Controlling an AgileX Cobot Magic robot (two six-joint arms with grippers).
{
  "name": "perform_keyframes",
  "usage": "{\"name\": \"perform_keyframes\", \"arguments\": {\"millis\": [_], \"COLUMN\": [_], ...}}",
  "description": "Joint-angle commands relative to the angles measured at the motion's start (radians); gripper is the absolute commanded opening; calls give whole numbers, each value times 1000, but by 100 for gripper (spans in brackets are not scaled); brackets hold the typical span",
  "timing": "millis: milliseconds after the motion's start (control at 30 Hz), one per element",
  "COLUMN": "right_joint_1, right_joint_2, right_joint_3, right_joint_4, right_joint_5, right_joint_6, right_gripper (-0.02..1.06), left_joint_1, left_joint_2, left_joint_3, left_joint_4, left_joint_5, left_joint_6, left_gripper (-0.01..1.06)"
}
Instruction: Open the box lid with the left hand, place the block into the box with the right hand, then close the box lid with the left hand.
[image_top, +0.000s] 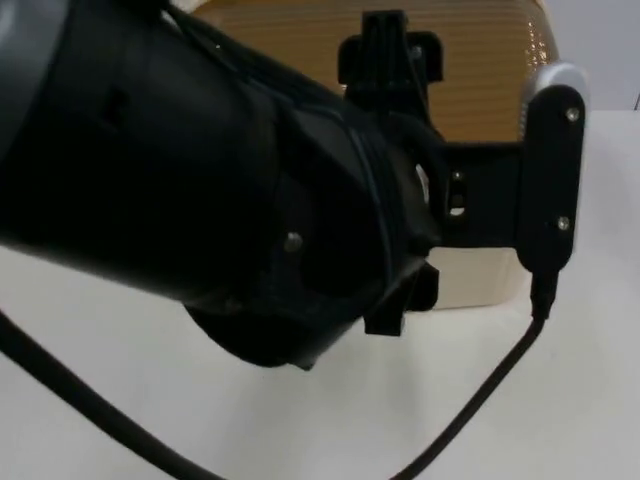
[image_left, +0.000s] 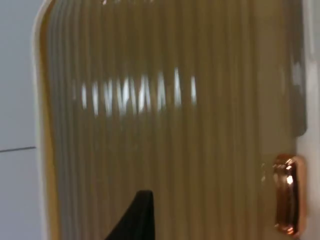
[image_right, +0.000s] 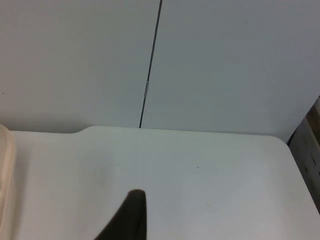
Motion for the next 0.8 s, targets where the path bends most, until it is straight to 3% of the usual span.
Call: {"name": "perform_keyframes", "arguments": {"millis": [0,167,233,300,333,433,467,533,600,767], "right_joint_1": [0,0,0,0,0,0,0,0,0,0], "right_joint_2": [-3,-3,-3,-3,-3,-3,-3,-3,-3,-3], "right_joint_3": [-9,-9,-9,-9,-9,-9,-9,-9,-9,-9], "right_joint_4": [-7,-7,-7,-7,-7,-7,-7,-7,-7,-7], "right_joint_5": [-9,-9,-9,-9,-9,-9,-9,-9,-11,-11], "right_joint_6": [0,0,0,0,0,0,0,0,0,0], "right_gripper": [105,105,105,105,105,105,105,105,105,105], "left_joint_1": [-2,-2,-2,-2,-2,-2,-2,-2,5,48], "left_joint_2": [11,33,33,33,33,33,33,33,33,33], "left_joint_3": [-4,-4,-4,-4,-4,-4,-4,-4,-4,-4], "left_joint_4": [21,12,12,0,0,-24,-24,-41,-41,-41], "left_joint_5": [-10,-4,-4,-4,-4,-4,-4,-4,-15,-123], "left_joint_6": [-38,-61,-85,-92,-92,-94,-94,-148,-161,-164], "left_gripper": [105,99,85,63,63,33,33,12,0,0]}}
